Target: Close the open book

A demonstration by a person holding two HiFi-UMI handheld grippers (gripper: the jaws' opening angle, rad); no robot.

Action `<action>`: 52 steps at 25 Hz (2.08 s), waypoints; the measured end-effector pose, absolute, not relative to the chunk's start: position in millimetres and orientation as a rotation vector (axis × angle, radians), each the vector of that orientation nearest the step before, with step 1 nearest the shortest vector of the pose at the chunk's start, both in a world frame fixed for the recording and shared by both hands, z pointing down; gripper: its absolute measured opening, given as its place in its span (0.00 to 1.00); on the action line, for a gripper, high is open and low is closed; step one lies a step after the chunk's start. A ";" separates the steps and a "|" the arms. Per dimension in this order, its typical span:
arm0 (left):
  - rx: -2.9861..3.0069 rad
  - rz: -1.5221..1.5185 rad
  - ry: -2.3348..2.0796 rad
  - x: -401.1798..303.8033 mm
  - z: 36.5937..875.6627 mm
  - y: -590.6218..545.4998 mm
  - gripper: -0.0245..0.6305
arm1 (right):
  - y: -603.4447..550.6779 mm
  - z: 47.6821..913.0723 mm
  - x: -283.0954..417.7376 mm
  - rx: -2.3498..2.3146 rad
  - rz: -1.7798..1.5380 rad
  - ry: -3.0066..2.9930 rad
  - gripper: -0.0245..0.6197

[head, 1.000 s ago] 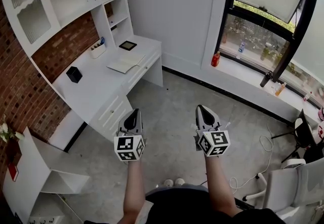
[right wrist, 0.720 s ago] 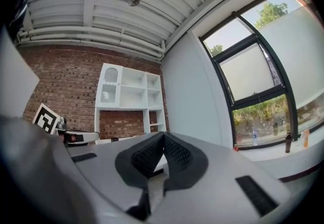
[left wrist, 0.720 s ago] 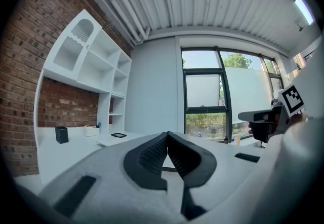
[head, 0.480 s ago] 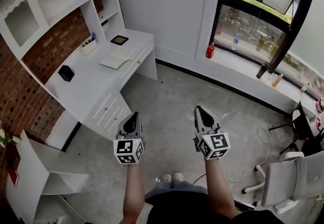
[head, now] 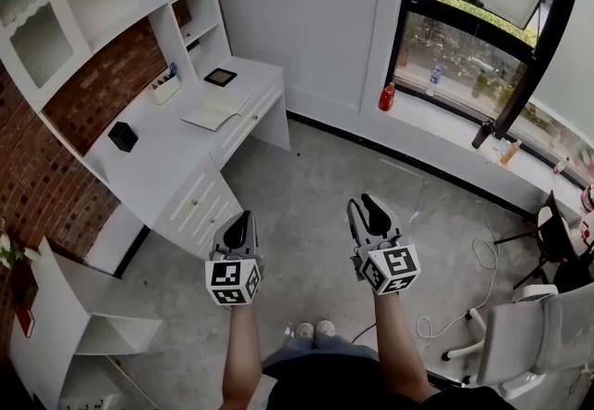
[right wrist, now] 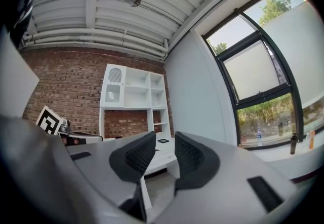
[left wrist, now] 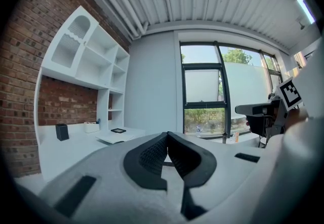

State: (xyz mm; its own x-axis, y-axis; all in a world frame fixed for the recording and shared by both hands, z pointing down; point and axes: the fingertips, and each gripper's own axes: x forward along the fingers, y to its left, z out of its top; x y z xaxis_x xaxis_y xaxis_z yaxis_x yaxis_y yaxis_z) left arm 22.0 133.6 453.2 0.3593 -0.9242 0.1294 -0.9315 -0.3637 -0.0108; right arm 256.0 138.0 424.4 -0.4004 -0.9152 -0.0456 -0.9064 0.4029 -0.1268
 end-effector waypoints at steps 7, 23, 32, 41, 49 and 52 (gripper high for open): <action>2.524 0.112 -1.829 7.6 427.9 127.2 0.05 | 120.0 415.1 257.3 -1.632 -0.139 2.538 0.23; 2.495 0.059 -1.939 12.0 414.5 135.6 0.05 | 103.4 414.2 266.8 -1.548 -0.150 2.574 0.28; 2.478 0.024 -2.003 -4.7 416.8 118.3 0.05 | 70.0 410.6 247.9 -1.486 -0.096 2.603 0.28; 2.440 -0.008 -2.019 -23.3 428.4 65.7 0.05 | 17.5 416.1 229.3 -1.481 -0.049 2.640 0.28; 2.439 -0.003 -1.982 -52.9 446.2 -35.0 0.05 | -84.5 437.7 190.5 -1.467 -0.097 2.657 0.28; 2.402 0.037 -2.011 -85.5 455.2 -82.3 0.05 | -134.1 449.9 154.3 -1.449 -0.128 2.683 0.28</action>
State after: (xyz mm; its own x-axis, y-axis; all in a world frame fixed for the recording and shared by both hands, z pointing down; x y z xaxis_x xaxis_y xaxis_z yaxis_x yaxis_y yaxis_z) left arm -85.5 -82.3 455.2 0.1756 -0.9842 0.0240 -0.9844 -0.1758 -0.0083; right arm 154.3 -134.1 449.9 -0.5462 -0.8367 -0.0391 -0.8292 0.5467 -0.1163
